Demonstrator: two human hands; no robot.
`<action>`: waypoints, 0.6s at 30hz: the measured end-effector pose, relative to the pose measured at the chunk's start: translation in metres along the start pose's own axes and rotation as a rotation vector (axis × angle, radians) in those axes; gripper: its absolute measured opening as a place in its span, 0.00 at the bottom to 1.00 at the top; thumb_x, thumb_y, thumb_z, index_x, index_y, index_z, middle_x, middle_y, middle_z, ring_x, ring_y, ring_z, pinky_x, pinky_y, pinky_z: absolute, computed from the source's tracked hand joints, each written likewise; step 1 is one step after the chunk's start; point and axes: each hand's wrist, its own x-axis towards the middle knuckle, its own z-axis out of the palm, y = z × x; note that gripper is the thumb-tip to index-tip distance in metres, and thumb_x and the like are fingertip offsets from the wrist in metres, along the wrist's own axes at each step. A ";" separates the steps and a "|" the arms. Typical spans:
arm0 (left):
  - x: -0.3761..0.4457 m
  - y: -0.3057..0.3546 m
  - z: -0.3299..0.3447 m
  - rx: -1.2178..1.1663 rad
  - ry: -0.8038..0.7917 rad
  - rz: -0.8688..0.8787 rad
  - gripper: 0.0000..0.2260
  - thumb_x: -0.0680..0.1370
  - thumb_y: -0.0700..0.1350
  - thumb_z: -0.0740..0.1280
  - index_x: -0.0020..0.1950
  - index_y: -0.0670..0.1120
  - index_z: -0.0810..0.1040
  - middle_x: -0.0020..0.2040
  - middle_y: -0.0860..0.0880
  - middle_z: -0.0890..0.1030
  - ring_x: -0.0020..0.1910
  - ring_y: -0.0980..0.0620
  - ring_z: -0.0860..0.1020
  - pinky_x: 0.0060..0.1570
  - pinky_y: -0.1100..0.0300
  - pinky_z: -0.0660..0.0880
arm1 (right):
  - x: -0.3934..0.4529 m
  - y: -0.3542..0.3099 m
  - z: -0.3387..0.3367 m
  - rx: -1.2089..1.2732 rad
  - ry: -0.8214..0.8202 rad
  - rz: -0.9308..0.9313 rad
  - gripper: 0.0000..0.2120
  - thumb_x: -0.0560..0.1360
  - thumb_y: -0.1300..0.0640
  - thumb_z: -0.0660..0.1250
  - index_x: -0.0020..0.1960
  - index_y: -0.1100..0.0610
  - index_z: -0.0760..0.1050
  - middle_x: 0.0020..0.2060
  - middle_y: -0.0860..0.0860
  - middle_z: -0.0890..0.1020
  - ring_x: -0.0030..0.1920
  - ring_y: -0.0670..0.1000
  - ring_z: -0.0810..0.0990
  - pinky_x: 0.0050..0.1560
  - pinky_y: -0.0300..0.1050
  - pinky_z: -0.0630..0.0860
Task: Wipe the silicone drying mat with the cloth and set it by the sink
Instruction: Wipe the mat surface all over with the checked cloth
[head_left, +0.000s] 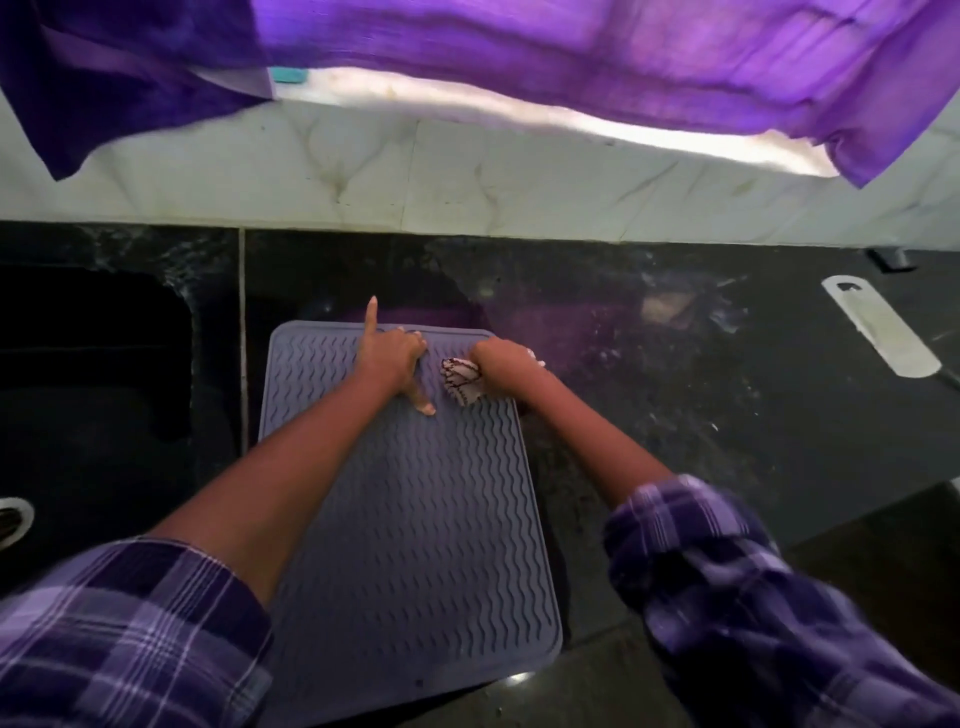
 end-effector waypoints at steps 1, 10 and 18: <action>-0.001 0.002 -0.001 -0.004 -0.012 -0.010 0.46 0.60 0.73 0.68 0.71 0.48 0.70 0.67 0.50 0.76 0.72 0.51 0.68 0.72 0.36 0.34 | 0.004 -0.002 -0.009 -0.014 -0.021 -0.015 0.14 0.75 0.58 0.63 0.58 0.60 0.76 0.58 0.60 0.80 0.58 0.62 0.78 0.59 0.54 0.73; -0.002 0.003 -0.005 -0.038 -0.020 -0.056 0.46 0.59 0.73 0.69 0.70 0.48 0.70 0.64 0.48 0.78 0.70 0.50 0.71 0.71 0.38 0.32 | -0.004 -0.009 0.021 0.112 0.290 -0.039 0.10 0.74 0.60 0.61 0.50 0.61 0.79 0.52 0.57 0.82 0.56 0.57 0.78 0.59 0.51 0.67; -0.001 0.005 -0.005 -0.026 0.004 -0.037 0.45 0.60 0.73 0.69 0.69 0.47 0.71 0.65 0.48 0.77 0.69 0.49 0.71 0.72 0.38 0.33 | -0.010 0.003 -0.019 0.117 0.031 -0.059 0.11 0.75 0.58 0.64 0.38 0.63 0.76 0.35 0.59 0.79 0.40 0.59 0.77 0.46 0.51 0.73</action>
